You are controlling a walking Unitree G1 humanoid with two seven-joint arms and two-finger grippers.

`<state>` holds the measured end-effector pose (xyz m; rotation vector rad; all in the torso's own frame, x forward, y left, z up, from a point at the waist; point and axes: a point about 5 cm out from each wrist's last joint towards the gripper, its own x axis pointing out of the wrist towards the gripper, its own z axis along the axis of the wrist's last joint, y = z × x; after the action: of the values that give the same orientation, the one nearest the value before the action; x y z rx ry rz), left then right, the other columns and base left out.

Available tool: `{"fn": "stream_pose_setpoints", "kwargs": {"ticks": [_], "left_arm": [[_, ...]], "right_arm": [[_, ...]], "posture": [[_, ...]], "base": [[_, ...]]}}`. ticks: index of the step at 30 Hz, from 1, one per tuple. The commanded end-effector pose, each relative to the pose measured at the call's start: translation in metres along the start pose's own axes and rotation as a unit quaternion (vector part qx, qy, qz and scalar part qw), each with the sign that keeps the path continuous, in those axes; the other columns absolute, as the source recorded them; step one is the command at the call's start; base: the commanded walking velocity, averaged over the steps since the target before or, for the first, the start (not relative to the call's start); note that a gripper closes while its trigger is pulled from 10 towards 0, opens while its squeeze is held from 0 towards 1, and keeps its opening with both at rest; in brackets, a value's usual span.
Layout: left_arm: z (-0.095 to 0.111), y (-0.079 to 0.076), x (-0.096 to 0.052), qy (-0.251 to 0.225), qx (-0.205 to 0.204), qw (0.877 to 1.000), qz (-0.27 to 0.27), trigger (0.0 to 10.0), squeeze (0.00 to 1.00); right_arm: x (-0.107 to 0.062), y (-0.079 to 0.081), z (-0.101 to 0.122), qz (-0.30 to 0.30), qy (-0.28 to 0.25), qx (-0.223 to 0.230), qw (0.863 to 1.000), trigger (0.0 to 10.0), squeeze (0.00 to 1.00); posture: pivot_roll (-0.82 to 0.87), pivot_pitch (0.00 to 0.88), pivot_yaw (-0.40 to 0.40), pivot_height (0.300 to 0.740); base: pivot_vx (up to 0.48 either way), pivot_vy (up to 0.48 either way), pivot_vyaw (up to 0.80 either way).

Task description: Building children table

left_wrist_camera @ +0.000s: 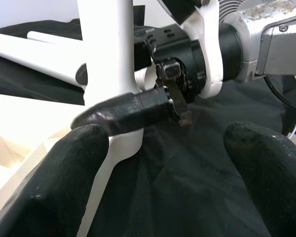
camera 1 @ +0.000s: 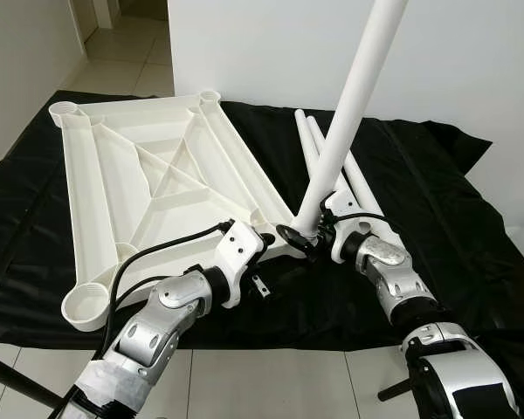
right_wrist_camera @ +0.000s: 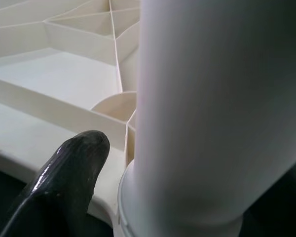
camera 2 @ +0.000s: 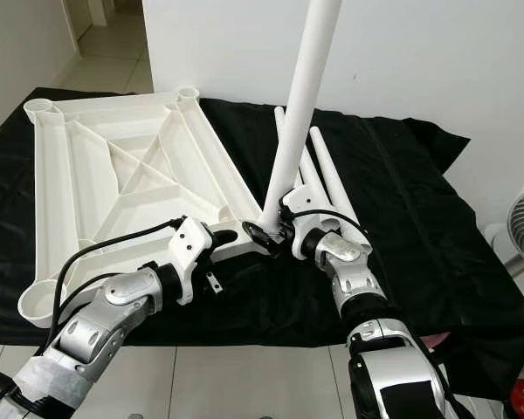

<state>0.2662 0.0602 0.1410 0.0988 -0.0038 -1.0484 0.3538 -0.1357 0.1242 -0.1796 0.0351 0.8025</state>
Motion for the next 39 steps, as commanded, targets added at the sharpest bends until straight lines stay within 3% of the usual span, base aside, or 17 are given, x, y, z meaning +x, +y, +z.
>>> {"fn": "stream_pose_setpoints", "kwargs": {"ticks": [1,3,4,12,13,18,25,27,29,32,34,36,39], "left_arm": [[0.000,-0.003,0.002,0.005,0.007,0.999,-0.038,10.0,0.00],[0.000,-0.003,0.002,0.005,0.007,0.999,-0.039,10.0,0.00],[0.001,-0.003,0.002,0.004,0.008,0.999,-0.039,10.0,0.00],[0.001,-0.004,0.003,0.002,0.007,0.999,-0.039,10.0,0.00],[0.001,-0.004,0.004,0.002,0.006,0.999,-0.040,10.0,0.00],[0.001,-0.005,0.004,0.001,0.004,0.999,-0.040,10.0,0.00],[0.000,-0.006,0.005,-0.001,0.002,0.999,-0.039,10.0,0.00],[0.000,-0.007,0.005,-0.001,0.001,0.999,-0.041,10.0,0.00],[0.000,-0.007,0.005,-0.001,0.000,0.999,-0.041,10.0,0.00],[0.000,-0.007,0.005,-0.001,0.000,0.999,-0.042,10.0,0.00],[0.000,-0.007,0.005,-0.001,0.000,0.999,-0.042,10.0,0.00],[0.000,-0.008,0.005,0.000,-0.001,0.999,-0.044,10.0,0.00],[0.000,-0.008,0.005,0.000,-0.002,0.999,-0.045,10.0,0.00]], "right_arm": [[0.000,-0.004,0.002,0.004,0.001,-0.006,1.000,1.7,0.00],[-0.001,-0.006,0.002,0.002,0.002,-0.005,1.000,1.3,0.00],[-0.001,-0.007,0.001,0.005,0.003,-0.002,1.000,0.0,0.00],[-0.006,-0.006,-0.007,0.003,0.009,0.005,1.000,0.0,0.00],[-0.007,-0.006,-0.010,-0.002,0.013,0.007,1.000,10.0,0.00],[-0.007,-0.004,-0.015,-0.025,0.011,0.021,0.999,10.0,0.00],[0.001,0.004,-0.018,-0.117,0.006,0.051,0.992,10.0,0.00],[0.003,0.006,-0.017,-0.182,-0.004,0.088,0.979,10.0,0.00],[0.003,0.007,-0.017,-0.204,-0.007,0.103,0.974,10.0,0.00],[0.003,0.017,-0.019,-0.306,-0.004,0.115,0.945,10.0,0.00],[0.002,0.020,-0.019,-0.333,0.001,0.111,0.936,10.0,0.00],[0.000,0.024,-0.020,-0.376,0.005,0.129,0.918,10.0,0.00],[0.002,0.031,-0.018,-0.386,0.001,0.137,0.912,10.0,0.00]], "posture": [[0.04,0.000,-0.078,0.740],[0.04,0.000,-0.079,0.740],[0.04,0.000,-0.078,0.740],[0.04,0.000,-0.079,0.740],[0.03,0.000,-0.080,0.740],[0.03,0.000,-0.084,0.740],[0.03,0.000,-0.087,0.740],[0.03,0.000,-0.087,0.740],[0.03,0.000,-0.086,0.740],[0.02,0.000,-0.083,0.740],[0.02,0.000,-0.083,0.740],[0.02,0.000,-0.083,0.740],[0.03,0.000,-0.082,0.740]], "base": [[0.000,0.000,0.00],[0.000,0.000,0.00],[0.000,0.000,0.00],[0.000,0.000,0.00],[0.000,0.000,0.00],[0.000,0.000,0.00],[0.000,0.000,0.00],[0.000,0.000,0.00],[0.000,0.000,0.00],[0.000,0.000,0.00],[0.000,0.000,0.00],[0.000,0.000,0.00],[0.000,0.000,0.00]]}}
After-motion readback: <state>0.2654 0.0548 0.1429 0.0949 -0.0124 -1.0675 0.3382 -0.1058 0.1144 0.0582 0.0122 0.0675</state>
